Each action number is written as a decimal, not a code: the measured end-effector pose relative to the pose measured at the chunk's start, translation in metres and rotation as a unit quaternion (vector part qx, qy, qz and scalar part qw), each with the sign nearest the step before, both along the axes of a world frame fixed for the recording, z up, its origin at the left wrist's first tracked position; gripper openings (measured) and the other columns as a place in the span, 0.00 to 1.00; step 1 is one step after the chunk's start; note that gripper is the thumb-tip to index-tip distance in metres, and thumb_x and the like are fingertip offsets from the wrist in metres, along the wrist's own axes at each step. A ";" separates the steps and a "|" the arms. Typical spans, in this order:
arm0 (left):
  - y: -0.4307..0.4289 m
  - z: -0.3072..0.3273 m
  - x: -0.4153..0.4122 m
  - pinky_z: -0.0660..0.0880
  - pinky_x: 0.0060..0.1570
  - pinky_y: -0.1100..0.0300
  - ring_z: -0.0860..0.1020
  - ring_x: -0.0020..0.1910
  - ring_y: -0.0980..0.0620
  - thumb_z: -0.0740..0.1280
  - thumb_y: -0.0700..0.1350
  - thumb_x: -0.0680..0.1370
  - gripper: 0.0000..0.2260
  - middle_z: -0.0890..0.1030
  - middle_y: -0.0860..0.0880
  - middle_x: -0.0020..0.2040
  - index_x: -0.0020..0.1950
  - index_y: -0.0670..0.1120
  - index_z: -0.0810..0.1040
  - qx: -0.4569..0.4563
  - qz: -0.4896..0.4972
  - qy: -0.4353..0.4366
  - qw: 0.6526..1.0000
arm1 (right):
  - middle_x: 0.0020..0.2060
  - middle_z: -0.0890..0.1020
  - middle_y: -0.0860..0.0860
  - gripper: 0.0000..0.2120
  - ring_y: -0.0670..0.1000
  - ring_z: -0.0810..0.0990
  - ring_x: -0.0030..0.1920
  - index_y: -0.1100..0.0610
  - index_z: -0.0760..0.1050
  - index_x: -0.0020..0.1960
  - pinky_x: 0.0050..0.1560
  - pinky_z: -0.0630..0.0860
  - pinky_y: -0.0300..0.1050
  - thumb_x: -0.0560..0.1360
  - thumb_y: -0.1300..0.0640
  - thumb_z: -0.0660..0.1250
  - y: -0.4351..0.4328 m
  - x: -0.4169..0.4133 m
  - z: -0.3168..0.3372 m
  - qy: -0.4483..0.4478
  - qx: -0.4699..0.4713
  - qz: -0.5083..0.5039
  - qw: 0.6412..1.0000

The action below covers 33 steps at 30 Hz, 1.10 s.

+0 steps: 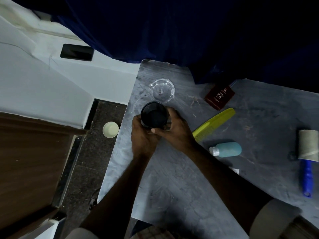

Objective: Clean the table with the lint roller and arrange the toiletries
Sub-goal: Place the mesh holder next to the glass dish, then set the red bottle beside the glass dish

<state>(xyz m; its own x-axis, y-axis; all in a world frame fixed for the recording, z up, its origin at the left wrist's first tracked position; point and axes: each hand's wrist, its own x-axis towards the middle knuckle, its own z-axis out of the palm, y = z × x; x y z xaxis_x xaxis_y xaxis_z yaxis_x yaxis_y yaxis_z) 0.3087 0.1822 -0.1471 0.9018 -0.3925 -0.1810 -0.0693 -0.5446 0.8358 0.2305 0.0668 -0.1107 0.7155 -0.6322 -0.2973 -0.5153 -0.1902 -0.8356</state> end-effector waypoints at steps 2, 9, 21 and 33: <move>-0.001 0.000 0.000 0.77 0.51 0.62 0.83 0.52 0.54 0.79 0.55 0.65 0.31 0.85 0.51 0.57 0.65 0.48 0.76 -0.007 -0.003 0.000 1.000 | 0.64 0.78 0.46 0.39 0.48 0.80 0.63 0.44 0.68 0.70 0.64 0.80 0.51 0.64 0.42 0.80 -0.001 -0.001 0.000 -0.001 0.000 0.001 1.000; -0.001 -0.003 -0.002 0.78 0.54 0.61 0.84 0.54 0.51 0.79 0.54 0.64 0.33 0.85 0.49 0.59 0.65 0.46 0.76 -0.017 -0.004 0.002 1.000 | 0.62 0.79 0.46 0.37 0.47 0.81 0.60 0.44 0.70 0.68 0.61 0.81 0.50 0.63 0.42 0.80 -0.007 -0.003 0.001 -0.005 0.002 0.008 1.000; 0.000 -0.003 -0.008 0.80 0.59 0.56 0.84 0.57 0.51 0.86 0.41 0.66 0.34 0.84 0.45 0.61 0.68 0.43 0.76 -0.020 0.010 -0.010 1.000 | 0.63 0.80 0.49 0.40 0.49 0.81 0.62 0.45 0.68 0.71 0.63 0.80 0.52 0.63 0.46 0.80 -0.013 -0.006 -0.003 0.010 0.007 0.032 0.999; 0.035 0.062 -0.129 0.79 0.29 0.63 0.84 0.42 0.51 0.77 0.48 0.76 0.25 0.81 0.59 0.60 0.72 0.55 0.75 -0.101 -0.071 0.074 0.990 | 0.50 0.83 0.61 0.18 0.53 0.84 0.49 0.66 0.78 0.59 0.60 0.79 0.48 0.71 0.74 0.73 -0.120 -0.096 -0.004 -0.055 0.021 -0.269 0.961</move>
<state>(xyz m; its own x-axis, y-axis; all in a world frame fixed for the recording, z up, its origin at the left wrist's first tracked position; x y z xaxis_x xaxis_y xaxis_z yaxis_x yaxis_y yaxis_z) 0.1796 0.2172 -0.0855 0.8040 -0.5556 -0.2120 -0.0016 -0.3585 0.9335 0.1342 -0.0528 -0.1152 0.3172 -0.9083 -0.2729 -0.4380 0.1150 -0.8916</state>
